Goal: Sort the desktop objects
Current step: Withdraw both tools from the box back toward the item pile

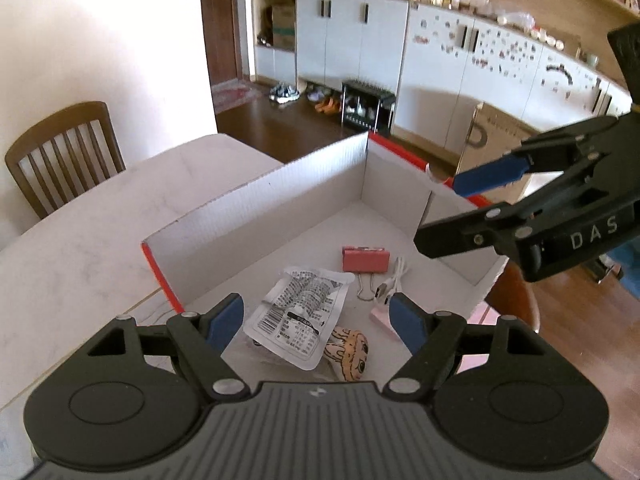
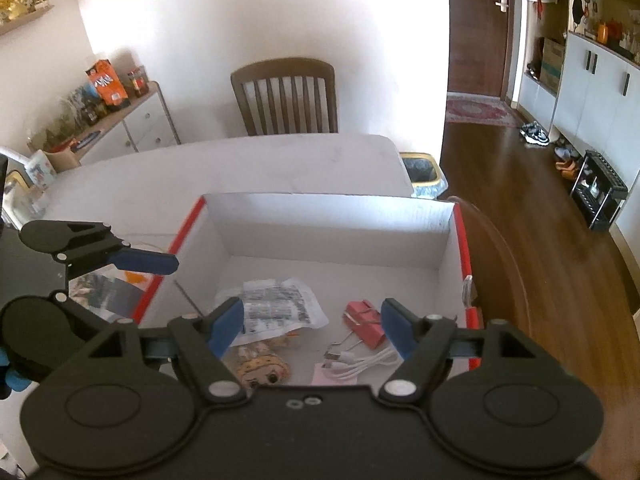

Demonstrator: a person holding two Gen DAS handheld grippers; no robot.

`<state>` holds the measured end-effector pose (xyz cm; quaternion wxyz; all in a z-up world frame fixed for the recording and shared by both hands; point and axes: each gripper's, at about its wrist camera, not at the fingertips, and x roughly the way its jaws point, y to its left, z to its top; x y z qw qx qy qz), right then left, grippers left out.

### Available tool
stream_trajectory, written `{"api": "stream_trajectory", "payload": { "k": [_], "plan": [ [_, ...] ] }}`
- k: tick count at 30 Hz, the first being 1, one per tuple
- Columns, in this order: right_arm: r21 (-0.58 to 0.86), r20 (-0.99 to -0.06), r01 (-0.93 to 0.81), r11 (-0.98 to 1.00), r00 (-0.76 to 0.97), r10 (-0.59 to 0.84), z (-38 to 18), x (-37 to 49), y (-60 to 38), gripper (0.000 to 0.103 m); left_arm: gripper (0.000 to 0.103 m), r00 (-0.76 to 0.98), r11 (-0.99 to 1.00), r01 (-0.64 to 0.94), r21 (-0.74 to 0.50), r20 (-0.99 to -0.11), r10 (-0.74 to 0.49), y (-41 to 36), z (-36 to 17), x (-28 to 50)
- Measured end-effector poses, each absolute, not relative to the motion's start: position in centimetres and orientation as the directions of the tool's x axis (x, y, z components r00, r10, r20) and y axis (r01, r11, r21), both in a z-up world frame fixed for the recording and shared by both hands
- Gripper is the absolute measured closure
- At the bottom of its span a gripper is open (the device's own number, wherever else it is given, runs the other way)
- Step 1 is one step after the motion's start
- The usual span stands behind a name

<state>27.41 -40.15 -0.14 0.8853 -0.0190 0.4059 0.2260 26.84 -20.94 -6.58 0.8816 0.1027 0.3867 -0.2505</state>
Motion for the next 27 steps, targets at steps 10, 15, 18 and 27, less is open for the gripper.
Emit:
{"api": "stream_trajectory", "payload": {
  "k": [10,15,18,27],
  "plan": [
    [0.151,-0.705,-0.423,0.893,0.587,0.397,1.1,24.4,-38.1,0.027,0.024,0.604,0.853,0.519,-0.046,-0.687,-0.404,-18.2,-5.0,24.4],
    [0.118,-0.683,-0.423,0.898,0.622,0.383,1.5,22.4,-36.4,0.027,0.024,0.613,0.855,0.515,-0.060,-0.672,-0.416,-16.2,-4.4,22.8],
    [0.108,-0.667,-0.433,0.895,0.636,0.388,1.9,21.2,-35.2,0.027,0.024,0.621,0.854,0.516,-0.058,-0.662,-0.420,-15.0,-4.0,21.7],
    [0.093,-0.641,-0.443,0.892,0.659,0.394,2.1,18.6,-31.4,0.022,0.018,0.633,0.863,0.502,-0.059,-0.655,-0.412,-10.9,-4.2,18.8]
  ]
}}
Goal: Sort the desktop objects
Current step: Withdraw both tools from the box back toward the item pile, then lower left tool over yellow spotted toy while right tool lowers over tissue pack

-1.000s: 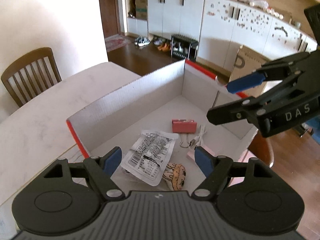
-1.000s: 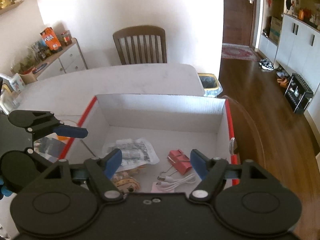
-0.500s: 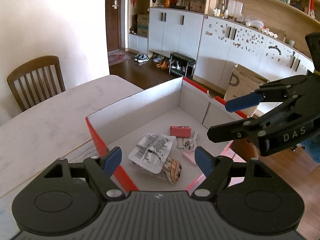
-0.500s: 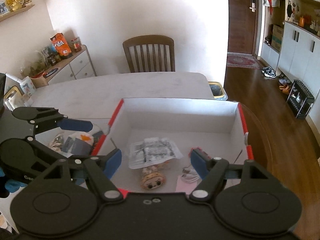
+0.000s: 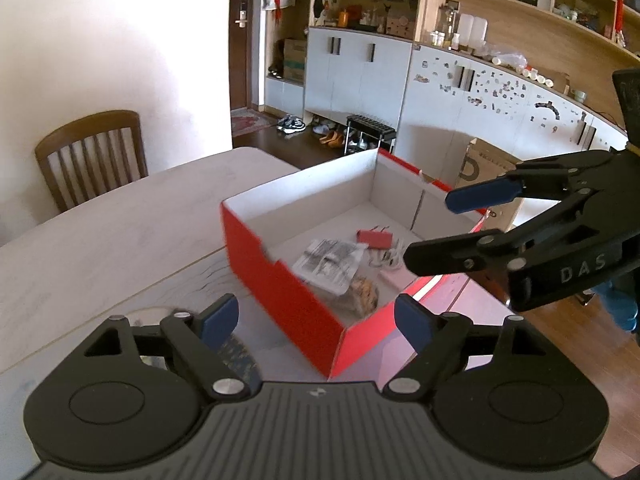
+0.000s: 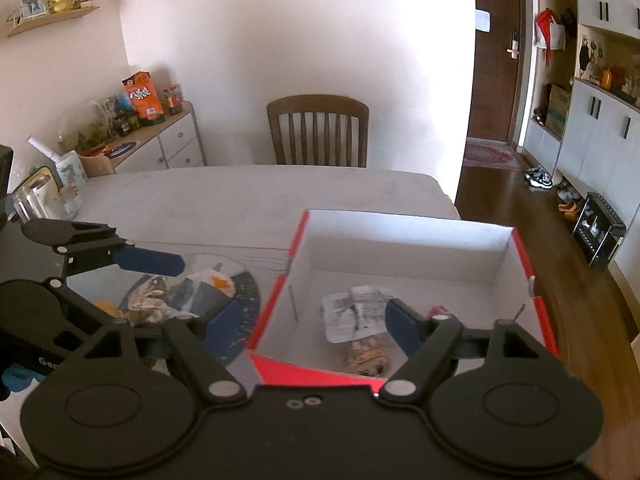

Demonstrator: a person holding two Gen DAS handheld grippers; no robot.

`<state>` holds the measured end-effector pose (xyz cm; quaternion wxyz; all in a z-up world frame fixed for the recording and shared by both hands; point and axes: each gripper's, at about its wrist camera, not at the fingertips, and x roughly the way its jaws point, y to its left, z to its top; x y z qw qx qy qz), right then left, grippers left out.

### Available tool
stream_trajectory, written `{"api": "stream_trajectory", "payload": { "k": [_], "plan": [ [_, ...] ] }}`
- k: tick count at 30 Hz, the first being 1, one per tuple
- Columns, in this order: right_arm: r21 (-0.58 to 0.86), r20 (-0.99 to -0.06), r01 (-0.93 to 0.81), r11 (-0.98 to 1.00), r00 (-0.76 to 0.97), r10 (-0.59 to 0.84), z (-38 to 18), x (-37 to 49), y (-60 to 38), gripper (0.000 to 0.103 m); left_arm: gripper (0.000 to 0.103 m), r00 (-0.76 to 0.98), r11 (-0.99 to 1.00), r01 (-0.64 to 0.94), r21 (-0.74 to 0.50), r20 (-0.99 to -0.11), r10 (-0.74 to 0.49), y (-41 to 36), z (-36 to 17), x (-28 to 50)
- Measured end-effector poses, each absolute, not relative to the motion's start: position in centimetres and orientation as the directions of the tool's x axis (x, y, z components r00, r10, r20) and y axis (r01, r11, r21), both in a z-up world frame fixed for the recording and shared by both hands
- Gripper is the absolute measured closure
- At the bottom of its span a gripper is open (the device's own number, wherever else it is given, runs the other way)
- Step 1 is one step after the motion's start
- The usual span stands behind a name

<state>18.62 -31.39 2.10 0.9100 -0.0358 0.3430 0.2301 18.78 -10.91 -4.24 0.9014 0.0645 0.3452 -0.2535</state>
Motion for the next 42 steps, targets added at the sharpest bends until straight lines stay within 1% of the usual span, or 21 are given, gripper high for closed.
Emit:
{"api": "stream_trajectory", "payload": {
  "k": [4,6,8,11,24,30,42],
  "plan": [
    [0.111,-0.634,-0.439,0.892,0.660,0.404,2.0,17.6,-29.8,0.020,0.016,0.640,0.873,0.483,-0.067,-0.653,-0.404,-8.6,-4.5,17.9],
    [0.115,-0.631,-0.435,0.893,0.663,0.404,2.0,17.1,-29.1,0.020,0.013,0.644,0.876,0.478,-0.069,-0.651,-0.403,-7.5,-4.7,17.4],
    [0.119,-0.627,-0.429,0.895,0.667,0.403,1.9,16.5,-28.5,0.019,0.000,0.646,0.877,0.475,-0.069,-0.649,-0.401,-6.4,-4.8,16.9],
    [0.123,-0.623,-0.418,0.900,0.674,0.398,1.6,15.7,-27.6,0.019,0.000,0.654,0.880,0.470,-0.065,-0.643,-0.397,-4.9,-5.1,16.2],
    [0.108,-0.634,-0.409,0.906,0.673,0.380,0.3,13.4,-22.7,0.018,0.000,0.657,0.913,0.402,-0.073,-0.671,-0.343,2.7,-7.6,14.7],
    [0.094,-0.649,-0.399,0.912,0.670,0.360,-0.6,13.2,-20.9,0.018,0.000,0.665,0.916,0.399,-0.051,-0.672,-0.327,4.6,-8.8,14.2],
    [0.064,-0.674,-0.397,0.915,0.660,0.333,-2.1,14.8,-18.1,0.018,0.000,0.651,0.929,0.370,0.000,-0.713,-0.259,7.5,-12.1,15.2]
  ]
}}
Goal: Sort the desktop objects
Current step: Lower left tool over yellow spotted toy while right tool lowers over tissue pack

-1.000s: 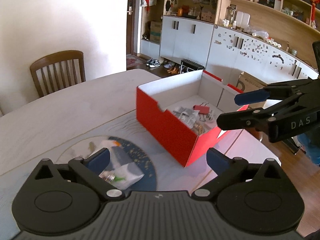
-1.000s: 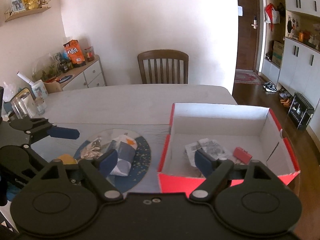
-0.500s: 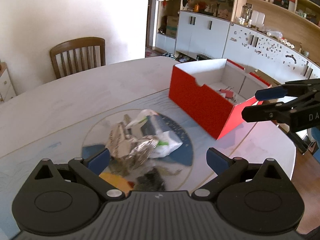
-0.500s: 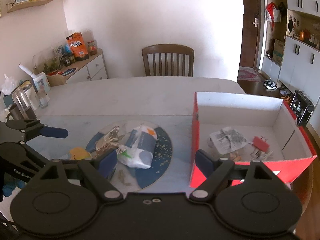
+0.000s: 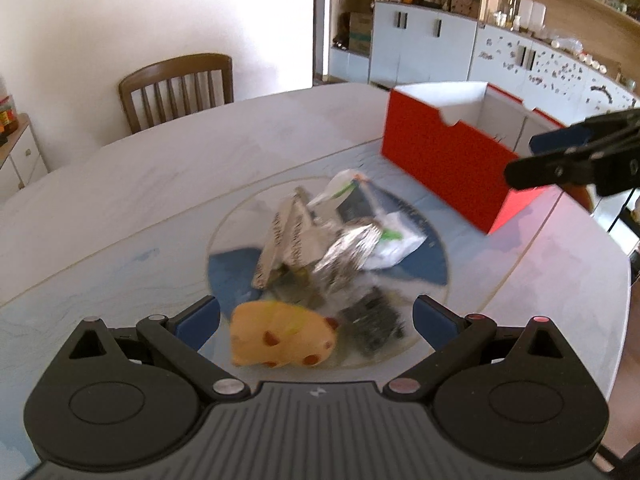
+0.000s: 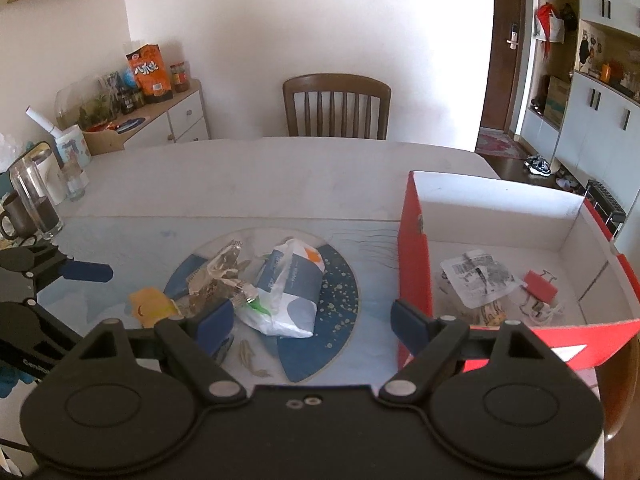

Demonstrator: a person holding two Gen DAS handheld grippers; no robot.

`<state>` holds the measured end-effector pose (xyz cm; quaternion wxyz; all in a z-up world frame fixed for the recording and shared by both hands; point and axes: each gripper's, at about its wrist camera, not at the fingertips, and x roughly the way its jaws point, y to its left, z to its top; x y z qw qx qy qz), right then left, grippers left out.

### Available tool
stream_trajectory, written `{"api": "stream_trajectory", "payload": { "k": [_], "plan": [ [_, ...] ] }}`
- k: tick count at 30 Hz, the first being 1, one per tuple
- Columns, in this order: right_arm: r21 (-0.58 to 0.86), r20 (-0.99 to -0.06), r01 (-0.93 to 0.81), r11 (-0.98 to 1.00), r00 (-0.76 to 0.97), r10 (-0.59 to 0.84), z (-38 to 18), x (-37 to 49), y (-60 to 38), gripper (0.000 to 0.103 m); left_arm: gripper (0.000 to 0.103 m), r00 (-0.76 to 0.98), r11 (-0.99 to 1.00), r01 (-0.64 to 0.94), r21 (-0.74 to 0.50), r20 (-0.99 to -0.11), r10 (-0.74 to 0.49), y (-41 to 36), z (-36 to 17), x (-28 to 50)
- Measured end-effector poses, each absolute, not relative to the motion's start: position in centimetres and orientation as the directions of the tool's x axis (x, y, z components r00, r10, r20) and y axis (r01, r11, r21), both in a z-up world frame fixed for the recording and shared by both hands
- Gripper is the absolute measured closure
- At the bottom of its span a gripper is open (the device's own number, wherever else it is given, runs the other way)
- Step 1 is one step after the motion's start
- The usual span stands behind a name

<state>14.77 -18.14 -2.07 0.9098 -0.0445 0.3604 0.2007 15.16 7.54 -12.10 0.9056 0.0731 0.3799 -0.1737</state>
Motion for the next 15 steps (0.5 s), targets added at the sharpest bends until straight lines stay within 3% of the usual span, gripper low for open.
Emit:
{"api": "stream_trajectory", "payload": {
  "k": [15],
  "plan": [
    [0.095,-0.710,-0.369,0.925,0.626,0.323,-4.3,20.0,-15.6,0.018,0.000,0.602,0.931,0.364,0.024,-0.769,-0.216,9.8,-15.5,17.7]
  ]
}}
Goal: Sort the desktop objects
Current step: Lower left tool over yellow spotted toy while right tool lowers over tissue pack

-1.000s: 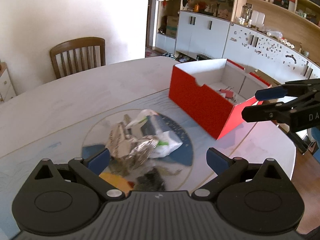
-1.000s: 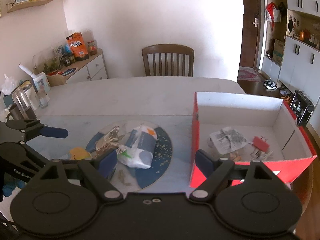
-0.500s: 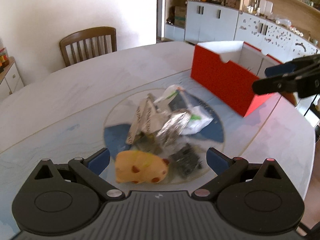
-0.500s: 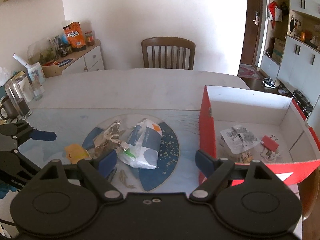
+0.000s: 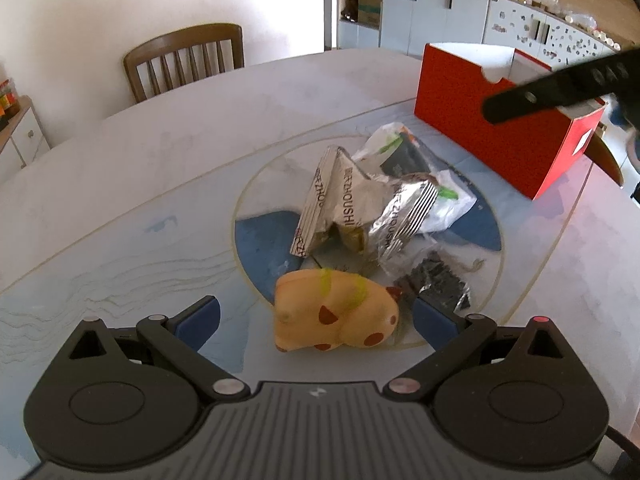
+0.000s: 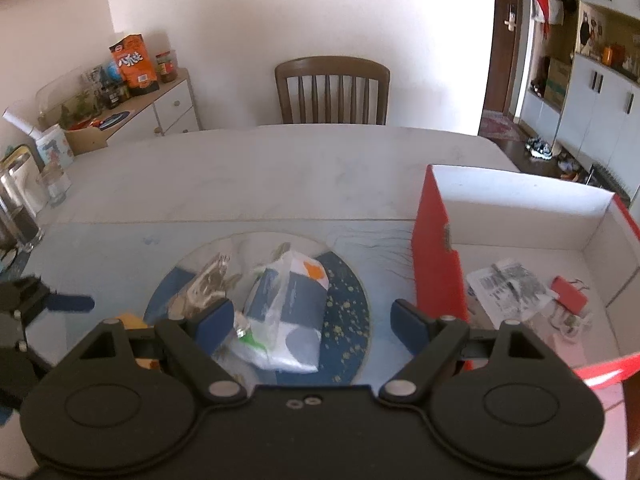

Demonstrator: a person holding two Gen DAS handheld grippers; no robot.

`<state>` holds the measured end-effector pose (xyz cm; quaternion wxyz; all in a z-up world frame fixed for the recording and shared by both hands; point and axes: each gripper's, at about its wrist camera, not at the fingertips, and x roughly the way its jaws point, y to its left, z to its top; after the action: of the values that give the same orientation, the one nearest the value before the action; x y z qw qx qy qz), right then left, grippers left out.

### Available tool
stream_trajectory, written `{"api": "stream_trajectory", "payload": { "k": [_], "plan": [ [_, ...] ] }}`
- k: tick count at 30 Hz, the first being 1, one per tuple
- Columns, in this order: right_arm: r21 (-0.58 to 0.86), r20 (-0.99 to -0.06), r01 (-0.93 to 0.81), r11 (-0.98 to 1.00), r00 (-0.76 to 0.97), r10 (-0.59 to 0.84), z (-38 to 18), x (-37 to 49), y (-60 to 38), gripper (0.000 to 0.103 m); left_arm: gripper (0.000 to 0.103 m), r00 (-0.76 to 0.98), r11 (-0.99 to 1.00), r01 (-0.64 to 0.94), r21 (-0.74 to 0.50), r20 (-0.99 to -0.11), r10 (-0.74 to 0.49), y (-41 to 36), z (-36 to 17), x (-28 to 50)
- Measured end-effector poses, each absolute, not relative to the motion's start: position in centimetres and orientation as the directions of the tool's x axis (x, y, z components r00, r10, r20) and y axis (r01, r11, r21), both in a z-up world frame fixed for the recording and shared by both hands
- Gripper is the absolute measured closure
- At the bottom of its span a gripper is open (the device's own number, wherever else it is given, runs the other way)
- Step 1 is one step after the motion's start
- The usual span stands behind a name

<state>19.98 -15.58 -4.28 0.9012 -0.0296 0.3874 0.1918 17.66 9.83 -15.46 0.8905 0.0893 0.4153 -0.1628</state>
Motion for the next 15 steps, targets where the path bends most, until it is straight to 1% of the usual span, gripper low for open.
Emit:
{"api": "stream_trajectory", "payload": {
  "k": [9,15],
  "plan": [
    [0.108,-0.744,-0.378,0.919,0.582,0.327,-5.9,23.2,-13.1,0.018,0.000,0.573,0.927,0.375,0.004,-0.787,-0.228,9.8,-16.7,18.6],
    [0.114,-0.782,-0.363,0.925,0.542,0.309,-8.2,25.3,-12.0,0.018,0.000,0.550,0.922,0.386,-0.020,-0.798,-0.247,9.7,-17.4,19.2]
  ]
}}
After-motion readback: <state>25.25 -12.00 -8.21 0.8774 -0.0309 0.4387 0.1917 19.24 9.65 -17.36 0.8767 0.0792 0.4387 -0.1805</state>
